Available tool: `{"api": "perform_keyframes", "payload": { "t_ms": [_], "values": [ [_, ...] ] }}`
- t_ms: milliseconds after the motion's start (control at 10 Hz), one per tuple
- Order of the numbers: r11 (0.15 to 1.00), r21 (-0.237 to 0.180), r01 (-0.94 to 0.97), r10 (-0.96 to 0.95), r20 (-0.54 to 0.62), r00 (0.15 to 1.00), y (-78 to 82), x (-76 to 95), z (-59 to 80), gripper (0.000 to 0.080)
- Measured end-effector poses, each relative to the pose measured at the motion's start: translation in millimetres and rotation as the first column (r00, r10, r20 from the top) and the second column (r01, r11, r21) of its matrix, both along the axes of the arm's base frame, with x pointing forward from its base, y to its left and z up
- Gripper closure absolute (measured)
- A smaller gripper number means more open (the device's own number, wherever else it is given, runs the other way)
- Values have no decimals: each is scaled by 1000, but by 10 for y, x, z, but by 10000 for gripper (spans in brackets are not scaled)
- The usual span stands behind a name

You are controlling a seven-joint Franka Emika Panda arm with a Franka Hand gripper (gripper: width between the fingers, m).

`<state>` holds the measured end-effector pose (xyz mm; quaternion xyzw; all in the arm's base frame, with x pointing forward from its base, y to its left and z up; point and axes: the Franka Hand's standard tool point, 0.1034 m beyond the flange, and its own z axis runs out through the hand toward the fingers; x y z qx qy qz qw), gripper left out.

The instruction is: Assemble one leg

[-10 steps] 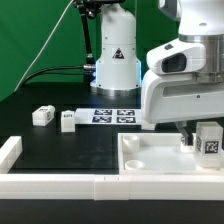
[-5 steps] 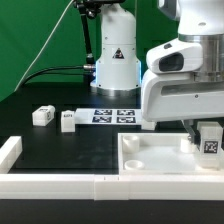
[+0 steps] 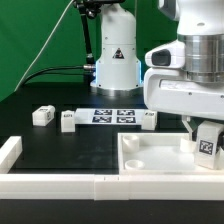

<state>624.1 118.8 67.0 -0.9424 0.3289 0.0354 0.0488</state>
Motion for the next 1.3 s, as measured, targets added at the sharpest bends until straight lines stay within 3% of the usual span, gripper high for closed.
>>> {"api": "perform_keyframes", "payload": {
  "t_ms": [200,400,600,700,800,900,1000,1100,1200,1300],
  "values": [
    [969,0,247,-247,-12,969,12,21,-4,507],
    [848,-25,529,-530,-39,847,39,18,-2,507],
    [729,-37,683,-684,-60,727,34,24,6,507],
    [708,-38,705,-706,-62,705,41,25,5,507],
    [713,-38,700,-701,-62,711,48,24,4,451],
    [756,-32,654,-655,-56,754,48,24,4,285],
    [761,-31,649,-649,-57,759,60,22,4,285],
    [824,-22,566,-566,-47,823,56,22,4,171],
    [919,-12,394,-394,-26,919,53,20,3,156],
    [961,-6,275,-276,-13,961,58,20,4,151]
  ]
}}
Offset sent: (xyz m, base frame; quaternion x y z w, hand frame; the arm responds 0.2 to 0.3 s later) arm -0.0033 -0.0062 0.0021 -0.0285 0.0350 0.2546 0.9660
